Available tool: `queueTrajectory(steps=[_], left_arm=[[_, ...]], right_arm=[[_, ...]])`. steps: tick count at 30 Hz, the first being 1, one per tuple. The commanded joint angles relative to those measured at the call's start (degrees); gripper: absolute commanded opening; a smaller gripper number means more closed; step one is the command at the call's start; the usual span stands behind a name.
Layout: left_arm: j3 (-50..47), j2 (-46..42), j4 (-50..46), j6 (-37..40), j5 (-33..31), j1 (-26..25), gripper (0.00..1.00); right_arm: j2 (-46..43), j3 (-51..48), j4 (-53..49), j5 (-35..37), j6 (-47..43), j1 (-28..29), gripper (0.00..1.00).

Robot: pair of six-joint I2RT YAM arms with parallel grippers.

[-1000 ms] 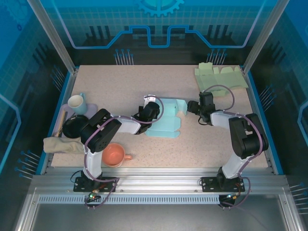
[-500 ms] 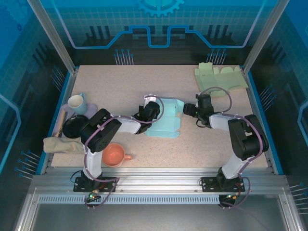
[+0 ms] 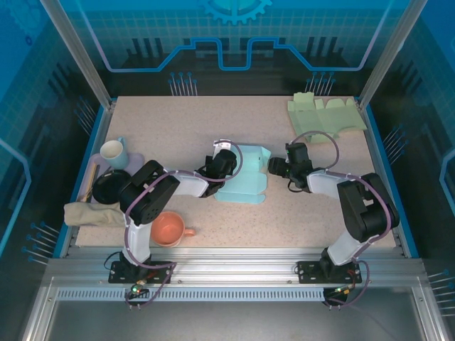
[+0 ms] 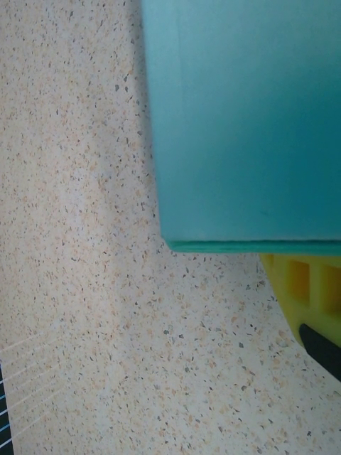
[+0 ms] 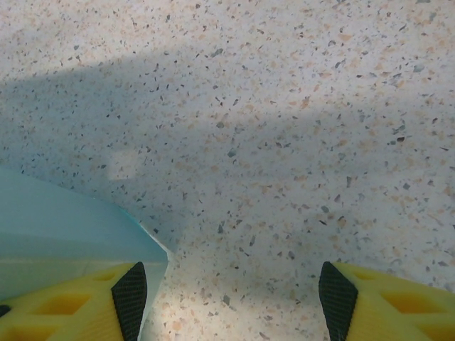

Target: Fold the paper box

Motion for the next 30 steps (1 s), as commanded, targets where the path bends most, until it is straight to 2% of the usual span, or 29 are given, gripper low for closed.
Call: queueTrajectory(steps=[1,16,22,30], left_arm=[[0.62,1.75,-3.88,1.56,0.76,-0.14,0.11],[0.44,1.66,-3.70,1.61,0.85,-0.09,0.12],[0.53,1.66,-3.78,1.67,0.86,-0.11,0.11],[0.36,1.61,-3.53,1.66,0.88,-0.15,0.11]], right_arm=[[-1.97,1.70,-2.17,-0.10,-0.89,2.13,0.68],[-3.98,4.19,-2.95,-4.45,-4.44,4.69,0.68],[-4.96,5.26,-6.82,-3.71,-4.79,5.44,0.68],[-3.43,5.89,-5.56,-4.70,-7.76,5.59,0.67]])
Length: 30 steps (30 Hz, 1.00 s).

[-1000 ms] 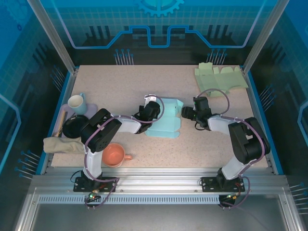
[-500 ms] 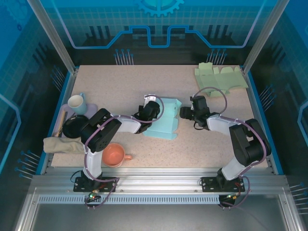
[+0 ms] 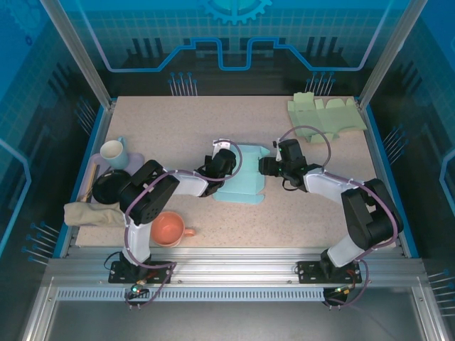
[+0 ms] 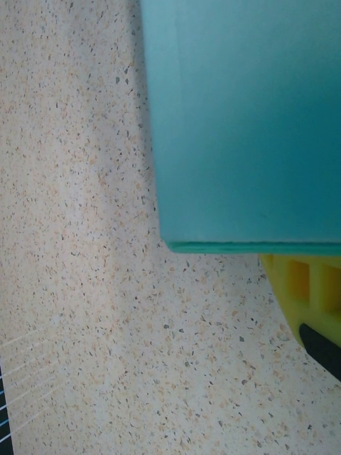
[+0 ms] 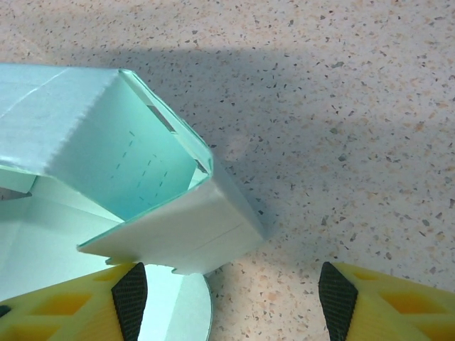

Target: Fold the paper box

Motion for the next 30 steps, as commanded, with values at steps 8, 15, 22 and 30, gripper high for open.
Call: queueTrajectory(steps=[8,15,22,30], left_arm=[[0.15,1.58,-3.18,1.90,1.21,-0.48,0.11],[-0.38,1.35,-2.38,2.15,1.70,-0.43,0.11],[-0.72,1.23,-1.99,2.52,2.20,-0.47,0.11],[-0.22,1.40,-2.62,2.24,1.98,-0.47,0.11]], right_arm=[[2.74,3.54,3.17,-1.91,-6.30,1.25,0.59],[4.96,5.52,3.28,3.02,-11.91,2.19,0.59],[7.18,6.84,3.95,4.96,-15.52,4.86,0.58],[4.74,2.68,7.29,3.66,-17.07,6.62,0.55]])
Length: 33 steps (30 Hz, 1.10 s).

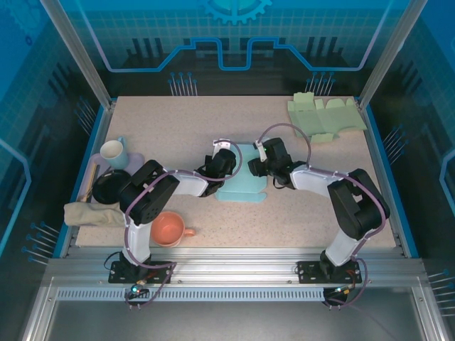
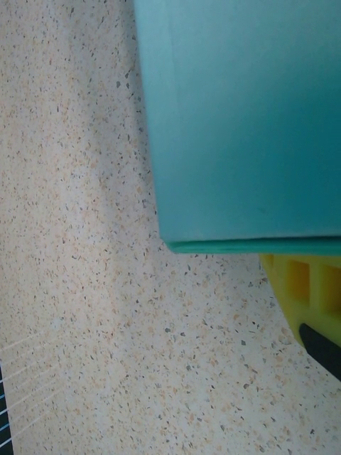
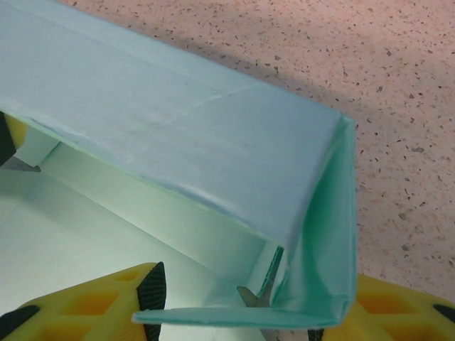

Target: Fold the paper box

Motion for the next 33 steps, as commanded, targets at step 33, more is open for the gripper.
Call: queueTrajectory(steps=[33], left_arm=[[0.58,1.42,-4.68,1.54,3.01,0.23,0.11]], right_arm=[[-16.75,-10.73,-4.35,4.82,14.55,-8.61,0.67]])
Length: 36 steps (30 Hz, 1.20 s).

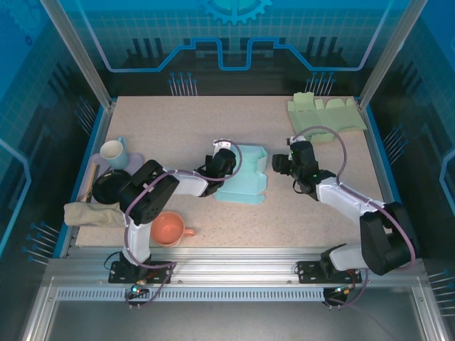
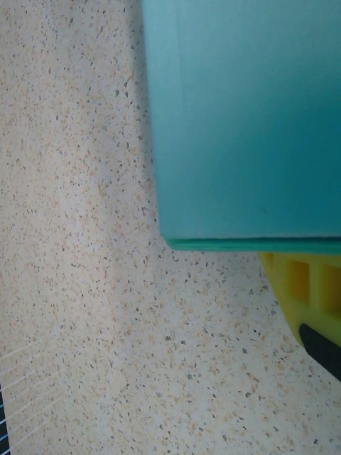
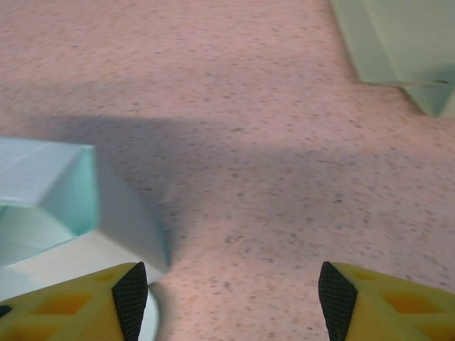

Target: Fold the paper box

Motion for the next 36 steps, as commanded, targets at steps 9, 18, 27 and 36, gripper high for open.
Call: queueTrajectory(steps=[9,18,27,36], left_arm=[[0.51,1.40,-4.59,1.61,1.93,0.12,0.11],[0.51,1.48,-4.70,1.79,2.21,0.10,0.11],[0.69,1.49,-4.90,1.78,2.22,0.11,0.11],[0.69,1.56,-4.96,1.76,2.30,0.11,0.11]], right_arm=[[12.36,2.99,8.62,-9.06,-6.23,3.70,0.64],[16.20,4.41,11.71,-9.93,-9.52,5.39,0.57],[16.20,3.96,15.48,-10.99,-10.20,7.10,0.49],[18.64,6.54,14.34,-8.76,-9.76,10.21,0.45]])
